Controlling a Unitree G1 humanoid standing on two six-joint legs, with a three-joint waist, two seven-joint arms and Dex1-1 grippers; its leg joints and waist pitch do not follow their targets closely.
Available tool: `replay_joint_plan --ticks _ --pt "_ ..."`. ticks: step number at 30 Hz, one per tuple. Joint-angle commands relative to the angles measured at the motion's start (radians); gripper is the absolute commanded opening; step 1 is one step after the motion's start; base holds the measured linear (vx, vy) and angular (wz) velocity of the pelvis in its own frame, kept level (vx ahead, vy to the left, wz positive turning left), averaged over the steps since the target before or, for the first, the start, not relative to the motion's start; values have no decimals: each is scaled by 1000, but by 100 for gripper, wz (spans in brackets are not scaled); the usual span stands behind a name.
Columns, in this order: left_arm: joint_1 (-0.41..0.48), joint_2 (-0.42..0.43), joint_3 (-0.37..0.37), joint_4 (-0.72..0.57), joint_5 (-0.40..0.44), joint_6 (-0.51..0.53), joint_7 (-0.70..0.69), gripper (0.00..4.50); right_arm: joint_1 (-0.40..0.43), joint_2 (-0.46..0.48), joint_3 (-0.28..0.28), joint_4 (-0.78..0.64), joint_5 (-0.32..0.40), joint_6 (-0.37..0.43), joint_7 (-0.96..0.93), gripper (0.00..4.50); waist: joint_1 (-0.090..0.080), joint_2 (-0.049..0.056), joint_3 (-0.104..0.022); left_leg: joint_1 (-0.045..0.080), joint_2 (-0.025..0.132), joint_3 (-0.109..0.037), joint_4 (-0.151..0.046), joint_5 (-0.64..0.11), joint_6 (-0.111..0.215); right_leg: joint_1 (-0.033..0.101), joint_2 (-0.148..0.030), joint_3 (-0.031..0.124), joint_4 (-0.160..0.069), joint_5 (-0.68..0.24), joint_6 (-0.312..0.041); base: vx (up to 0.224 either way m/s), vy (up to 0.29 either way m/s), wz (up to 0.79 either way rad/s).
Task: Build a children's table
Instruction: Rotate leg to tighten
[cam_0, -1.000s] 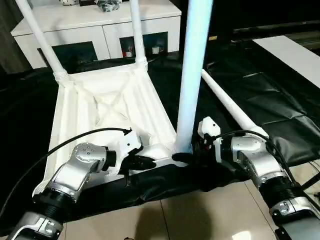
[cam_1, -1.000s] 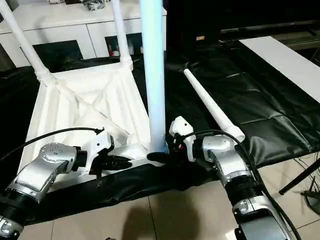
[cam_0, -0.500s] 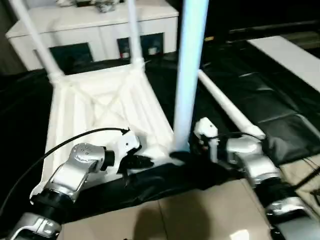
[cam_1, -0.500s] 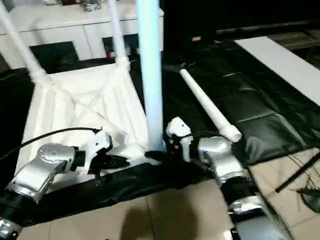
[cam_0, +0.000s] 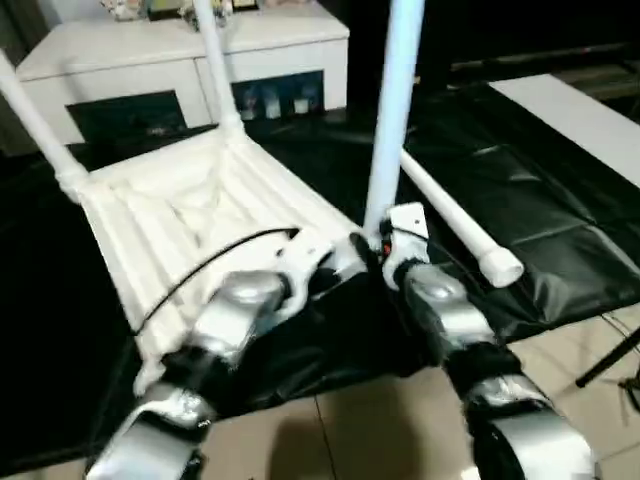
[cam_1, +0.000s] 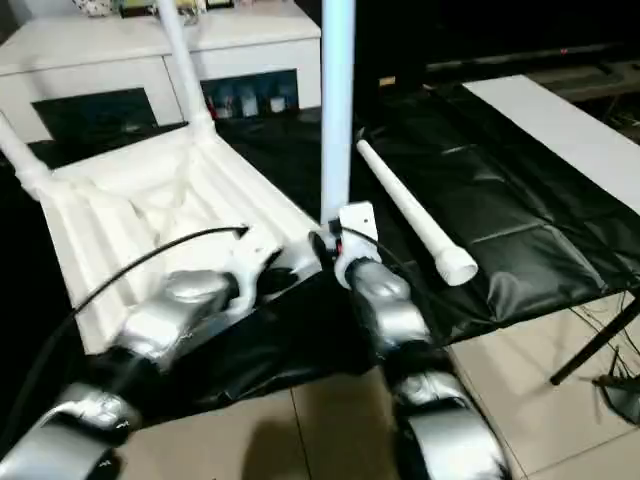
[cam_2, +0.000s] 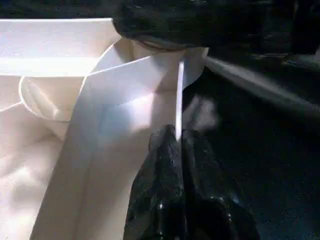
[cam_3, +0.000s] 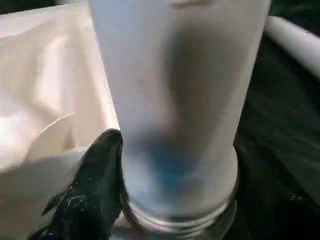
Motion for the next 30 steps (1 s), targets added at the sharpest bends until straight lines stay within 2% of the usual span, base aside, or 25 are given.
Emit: replay_joint_plan --ticks 1,2,3,4,5,8,9,11,13,16,18,19,20,21,22,24,25,26,27,29,30 --pt "-19 -5 54 38 13 0 119 0 22 48 15 62 -1 28 -30 273 0 -6 -63 11 21 -5 -75 -183 33 48 -43 31 -77 -102 -231 0 0 0" --pt "-19 -6 50 38 15 -9 116 0 19 53 16 66 2 16 -19 273 0 -7 -64 11 20 -5 -74 -176 39 49 -42 31 -76 -87 -231 0 0 0" --pt "-19 -7 48 37 15 -14 113 0 14 58 16 70 6 0 0 308 1 -12 -65 7 20 -4 -73 -147 62 53 -43 30 -74 -46 -234 0 0 0" --pt "-19 -7 48 37 15 -14 113 0 14 58 16 70 6 0 0 308 2 -10 -66 7 20 -4 -72 -141 68 53 -45 30 -72 -40 -236 0 0 0" --pt "-15 -3 45 29 13 -27 99 0 12 60 18 65 6 -16 23 329 2 -10 -64 7 21 -3 -73 -146 76 52 -45 29 -75 -51 -237 0 0 0" --pt "-1 5 39 8 6 -48 58 0 5 58 22 54 -9 -49 43 353 2 -14 -62 5 21 -3 -74 -162 82 52 -46 29 -78 -86 -236 0 0 0" --pt "11 14 37 -13 -5 -52 25 0 4 55 15 40 -3 -71 61 363 -5 -13 -61 -2 22 -7 -79 -174 77 56 -47 26 -77 -115 -226 0 0 0" --pt "21 26 24 -29 -8 -67 -14 0 4 47 16 29 -2 -89 71 377 -6 -14 -60 2 23 -5 -79 -186 73 52 -46 26 -83 -138 -221 0 0 0" --pt "52 57 2 -77 -19 -63 -92 0 14 19 31 -14 0 -106 126 377 -9 -12 -63 -1 24 -6 -77 -165 77 55 -47 28 -76 -107 -231 0 0 0" --pt "91 109 -27 -127 -33 -88 -199 0 42 -29 51 -82 15 -110 248 377 -3 -10 -65 3 27 -2 -71 -119 111 50 -45 29 -69 -25 -252 0 0 0" --pt "114 149 -40 -147 -44 -114 -269 0 70 -79 80 -130 8 -124 353 377 3 -5 -65 6 27 -1 -69 -121 117 48 -43 28 -68 -15 -254 0 0 0" --pt "116 152 -40 -149 -46 -115 -274 0 73 -83 82 -134 8 -123 363 377 5 -5 -65 7 29 -2 -70 -130 116 48 -43 28 -68 -13 -255 0 0 0" --pt "134 184 -43 -173 -67 -121 -336 0 100 -127 107 -180 13 -115 469 377 6 -2 -64 8 28 -2 -71 -138 114 47 -42 28 -68 -18 -254 0 0 0" --pt "152 218 -45 -202 -92 -117 -406 0 129 -174 131 -228 22 -105 577 377 10 -4 -62 9 30 -1 -73 -158 109 49 -41 27 -70 -32 -251 0 0 0" --pt "152 218 -45 -202 -92 -117 -406 0 129 -174 131 -228 22 -105 577 377 12 -4 -61 9 32 -2 -75 -168 102 48 -41 29 -69 -37 -250 0 0 0" --pt "175 270 -60 -243 -104 -120 -497 0 153 -220 148 -277 41 -87 677 377 13 -3 -60 10 33 -2 -77 -186 97 48 -40 29 -68 -53 -250 0 0 0" --pt "190 314 -62 -273 -113 -96 -551 0 182 -270 173 -341 66 -60 793 377 11 0 -59 9 33 -1 -79 -191 92 47 -41 30 -69 -61 -252 0 0 0" --pt "194 326 -60 -283 -122 -89 -570 0 193 -289 183 -366 79 -40 836 377 13 -2 -62 12 33 -3 -77 -184 91 51 -39 29 -68 -47 -253 0 0 0" --pt "200 345 -56 -297 -136 -80 -598 0 210 -319 198 -405 99 -9 900 377 15 -3 -60 8 34 0 -75 -163 106 51 -38 30 -65 -16 -257 0 0 0" --pt "203 356 -52 -308 -145 -72 -613 0 221 -343 212 -431 114 15 951 377 17 -4 -61 9 33 0 -74 -156 111 51 -37 29 -64 -14 -262 0 0 0" --pt "209 374 -50 -324 -156 -70 -640 0 237 -385 239 -463 123 47 1037 377 17 -5 -58 7 32 1 -75 -165 109 49 -39 30 -67 -34 -265 0 0 0"
